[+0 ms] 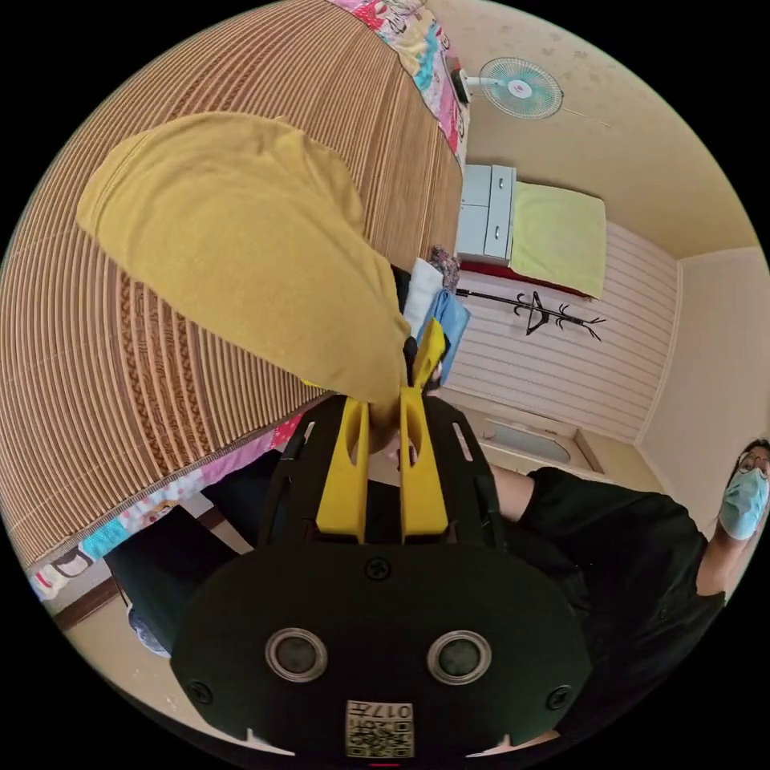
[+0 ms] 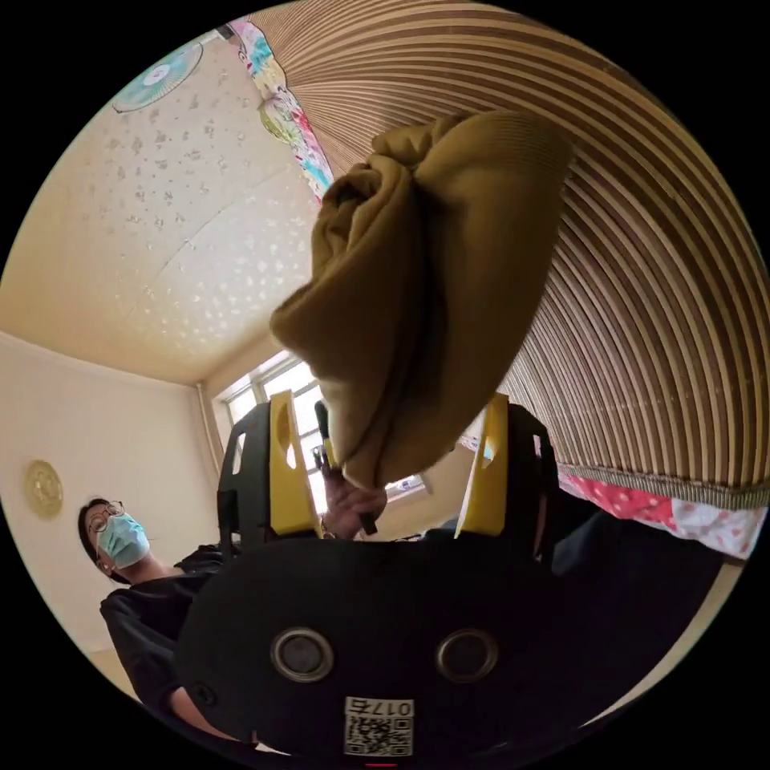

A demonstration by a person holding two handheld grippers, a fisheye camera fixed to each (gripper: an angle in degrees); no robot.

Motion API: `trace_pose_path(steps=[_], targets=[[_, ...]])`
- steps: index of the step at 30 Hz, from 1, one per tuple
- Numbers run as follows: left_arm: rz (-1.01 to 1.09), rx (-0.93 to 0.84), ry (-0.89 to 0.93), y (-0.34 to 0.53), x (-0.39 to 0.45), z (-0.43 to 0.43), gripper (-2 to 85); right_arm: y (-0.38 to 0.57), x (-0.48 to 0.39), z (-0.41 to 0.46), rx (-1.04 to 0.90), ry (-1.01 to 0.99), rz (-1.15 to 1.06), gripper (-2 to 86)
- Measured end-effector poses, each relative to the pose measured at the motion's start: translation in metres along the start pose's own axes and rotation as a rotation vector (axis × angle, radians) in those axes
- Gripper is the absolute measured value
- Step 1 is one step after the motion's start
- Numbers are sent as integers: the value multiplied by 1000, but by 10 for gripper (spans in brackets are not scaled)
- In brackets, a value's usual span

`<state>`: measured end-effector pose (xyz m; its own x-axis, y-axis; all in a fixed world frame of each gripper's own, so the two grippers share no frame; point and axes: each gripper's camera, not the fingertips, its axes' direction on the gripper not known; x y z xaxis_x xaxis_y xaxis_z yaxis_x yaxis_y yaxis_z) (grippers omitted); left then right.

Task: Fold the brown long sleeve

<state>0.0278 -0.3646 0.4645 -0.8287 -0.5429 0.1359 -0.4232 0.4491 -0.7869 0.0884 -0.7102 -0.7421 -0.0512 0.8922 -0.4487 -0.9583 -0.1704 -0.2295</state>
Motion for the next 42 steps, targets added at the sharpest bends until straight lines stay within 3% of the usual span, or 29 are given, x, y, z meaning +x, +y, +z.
trace_pose_path(steps=[2,8,13,18,20,24,25,27,31,38,42], targets=[[64,-15,-21,6,34,4,67,-15,-12,2,-24,-38,-10,243],[170,45,-53,4,89,-31,113,-33,-149,-3,-166,202,-410,199],[27,65,-165,-4,47,-69,115,0,-269,-93,-87,276,-728,167],[-262,250,-157,32,-28,-133,107,47,-281,-212,106,307,-810,137],[-365,306,-151,53,-52,-149,103,57,-254,-262,156,327,-770,125],[-620,343,-228,110,-88,-174,100,93,-140,-379,572,436,-217,98],[-652,355,-263,118,-87,-178,100,119,-111,-398,702,407,-90,92],[-736,396,-335,142,-81,-191,100,160,-73,-411,873,226,-39,73],[-760,427,-287,149,-74,-194,100,240,-2,-379,1255,-61,33,23],[-692,377,-373,98,-33,-190,99,281,94,-256,1438,-268,419,6],[-598,325,-504,66,-5,-194,97,226,109,-199,1316,-312,415,4]])
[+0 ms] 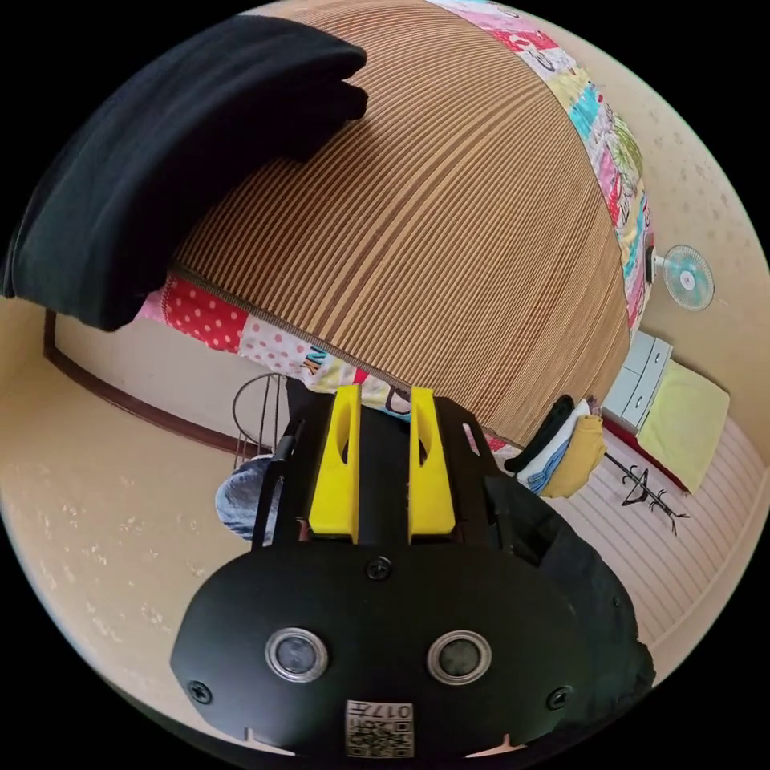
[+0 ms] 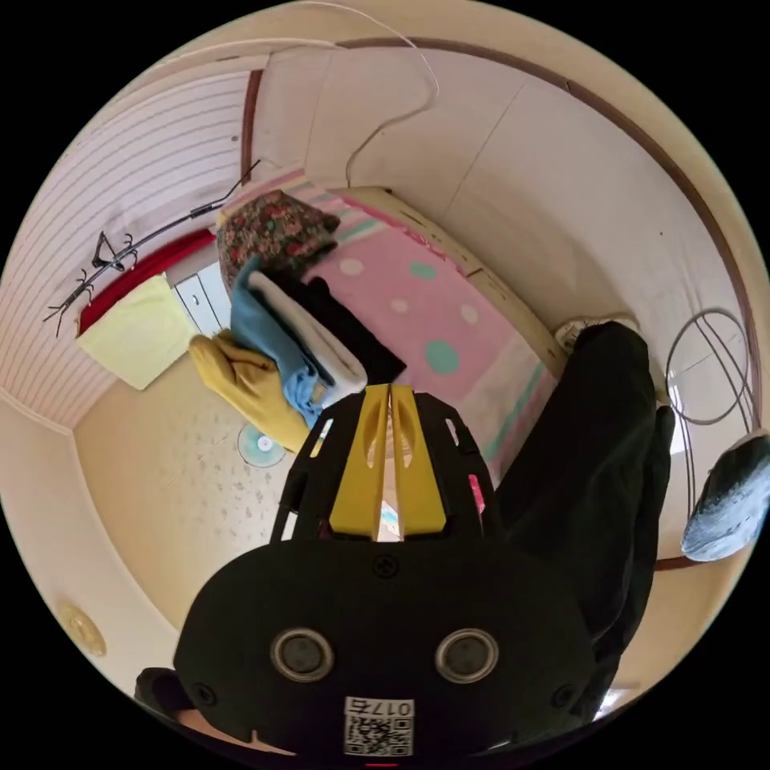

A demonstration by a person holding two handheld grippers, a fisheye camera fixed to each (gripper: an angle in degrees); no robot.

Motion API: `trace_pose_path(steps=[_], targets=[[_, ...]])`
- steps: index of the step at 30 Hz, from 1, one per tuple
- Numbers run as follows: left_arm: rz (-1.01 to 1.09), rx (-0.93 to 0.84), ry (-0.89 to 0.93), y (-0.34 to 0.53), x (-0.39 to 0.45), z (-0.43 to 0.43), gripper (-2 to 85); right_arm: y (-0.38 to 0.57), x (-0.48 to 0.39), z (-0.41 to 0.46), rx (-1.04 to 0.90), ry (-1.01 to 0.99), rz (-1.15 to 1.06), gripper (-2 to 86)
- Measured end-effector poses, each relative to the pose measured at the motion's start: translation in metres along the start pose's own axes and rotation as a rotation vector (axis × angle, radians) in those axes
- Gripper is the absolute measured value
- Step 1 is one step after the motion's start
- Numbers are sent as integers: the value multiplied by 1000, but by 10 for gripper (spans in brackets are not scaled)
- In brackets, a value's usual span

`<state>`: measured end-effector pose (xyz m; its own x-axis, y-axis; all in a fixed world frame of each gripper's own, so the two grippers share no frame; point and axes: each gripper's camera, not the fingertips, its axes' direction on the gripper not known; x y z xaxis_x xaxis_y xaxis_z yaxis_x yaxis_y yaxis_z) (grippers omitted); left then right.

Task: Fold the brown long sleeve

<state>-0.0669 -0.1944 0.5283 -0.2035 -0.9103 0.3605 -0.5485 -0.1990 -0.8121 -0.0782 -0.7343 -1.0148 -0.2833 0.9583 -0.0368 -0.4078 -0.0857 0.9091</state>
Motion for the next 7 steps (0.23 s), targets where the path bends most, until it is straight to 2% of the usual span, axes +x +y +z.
trace_pose_path(steps=[4,7], targets=[[42,127,-108,3,7,-29,90,26,-27,111,-328,132,-204,5],[2,337,-100,20,-9,-75,86,56,-54,187,-515,212,-356,4]])
